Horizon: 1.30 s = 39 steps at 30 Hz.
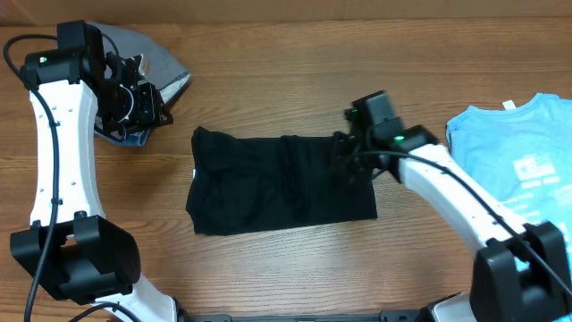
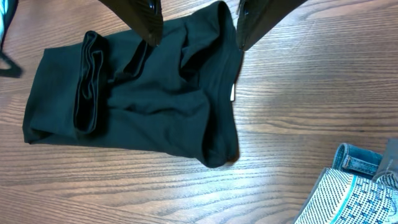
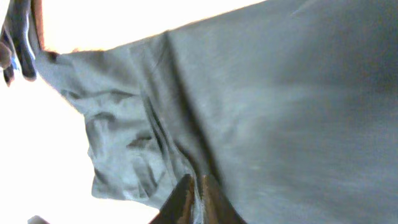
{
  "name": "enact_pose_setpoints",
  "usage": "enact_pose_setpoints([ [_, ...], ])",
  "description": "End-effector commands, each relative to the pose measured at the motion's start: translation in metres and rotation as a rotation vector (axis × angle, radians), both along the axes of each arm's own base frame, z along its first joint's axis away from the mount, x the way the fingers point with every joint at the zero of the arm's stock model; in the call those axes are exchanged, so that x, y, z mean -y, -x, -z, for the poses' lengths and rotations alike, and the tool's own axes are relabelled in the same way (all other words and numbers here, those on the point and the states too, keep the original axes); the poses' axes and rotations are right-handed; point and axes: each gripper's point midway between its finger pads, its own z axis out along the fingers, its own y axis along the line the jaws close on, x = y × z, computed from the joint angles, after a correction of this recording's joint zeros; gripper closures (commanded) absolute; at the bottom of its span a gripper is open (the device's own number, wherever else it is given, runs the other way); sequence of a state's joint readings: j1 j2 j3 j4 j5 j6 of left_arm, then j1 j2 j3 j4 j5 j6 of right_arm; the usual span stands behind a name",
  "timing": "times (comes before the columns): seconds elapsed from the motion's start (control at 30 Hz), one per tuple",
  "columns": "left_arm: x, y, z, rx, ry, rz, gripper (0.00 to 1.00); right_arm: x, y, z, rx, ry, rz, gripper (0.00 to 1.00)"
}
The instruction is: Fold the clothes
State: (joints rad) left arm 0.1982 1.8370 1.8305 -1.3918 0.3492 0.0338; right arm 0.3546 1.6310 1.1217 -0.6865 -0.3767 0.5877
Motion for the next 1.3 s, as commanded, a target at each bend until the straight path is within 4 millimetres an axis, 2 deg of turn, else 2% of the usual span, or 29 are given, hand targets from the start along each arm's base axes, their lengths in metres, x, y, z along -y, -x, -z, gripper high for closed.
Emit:
enact_pose_setpoints([
  [0.0, 0.006, 0.003, -0.017, 0.044, 0.004, 0.033, 0.59, 0.017, 0.001, 0.01, -0.032, 0.034, 0.029, 0.95],
  [0.13, 0.002, 0.023, -0.01, -0.05, -0.024, 0.025, 0.56, 0.008, 0.017, 0.036, -0.119, 0.045, 0.02, 0.95],
  [0.2, -0.004, 0.034, -0.005, -0.108, -0.062, 0.007, 0.49, -0.006, 0.027, 0.051, -0.157, 0.039, 0.002, 0.95],
  [0.23, -0.006, 0.039, -0.001, -0.133, -0.073, 0.0, 0.44, -0.019, 0.035, 0.061, -0.178, 0.027, -0.02, 0.95],
  [0.3, -0.005, 0.042, 0.004, -0.15, -0.07, 0.001, 0.39, -0.042, 0.044, 0.069, -0.187, -0.009, -0.083, 0.94],
  [0.37, -0.005, 0.043, 0.01, -0.16, -0.067, 0.002, 0.37, -0.068, 0.051, 0.07, -0.172, -0.06, -0.16, 0.94],
  [0.43, -0.004, 0.045, 0.018, -0.175, -0.062, 0.002, 0.32, -0.09, 0.056, 0.064, -0.11, -0.096, -0.252, 0.93],
  [0.53, -0.003, 0.051, 0.036, -0.213, -0.053, 0.003, 0.27, -0.106, 0.055, 0.052, -0.023, -0.112, -0.338, 0.92],
  [0.63, -0.001, 0.061, 0.06, -0.265, -0.043, -0.005, 0.26, -0.093, 0.042, 0.037, 0.033, -0.097, -0.355, 0.91],
  [0.77, 0.002, 0.069, 0.089, -0.295, -0.029, -0.007, 0.27, -0.057, 0.022, 0.016, 0.064, -0.08, -0.286, 0.9],
  [0.87, 0.003, 0.066, 0.106, -0.271, -0.026, -0.01, 0.26, -0.027, 0.012, 0.009, 0.052, -0.06, -0.203, 0.9],
  [1.07, 0.011, 0.055, 0.135, -0.194, 0.02, -0.006, 0.17, 0.019, 0.008, 0.028, -0.035, 0.014, -0.082, 0.9],
  [1.27, 0.034, 0.052, 0.162, -0.109, 0.152, 0.012, 0.12, 0.024, 0.019, 0.054, -0.108, 0.034, -0.078, 0.9],
])
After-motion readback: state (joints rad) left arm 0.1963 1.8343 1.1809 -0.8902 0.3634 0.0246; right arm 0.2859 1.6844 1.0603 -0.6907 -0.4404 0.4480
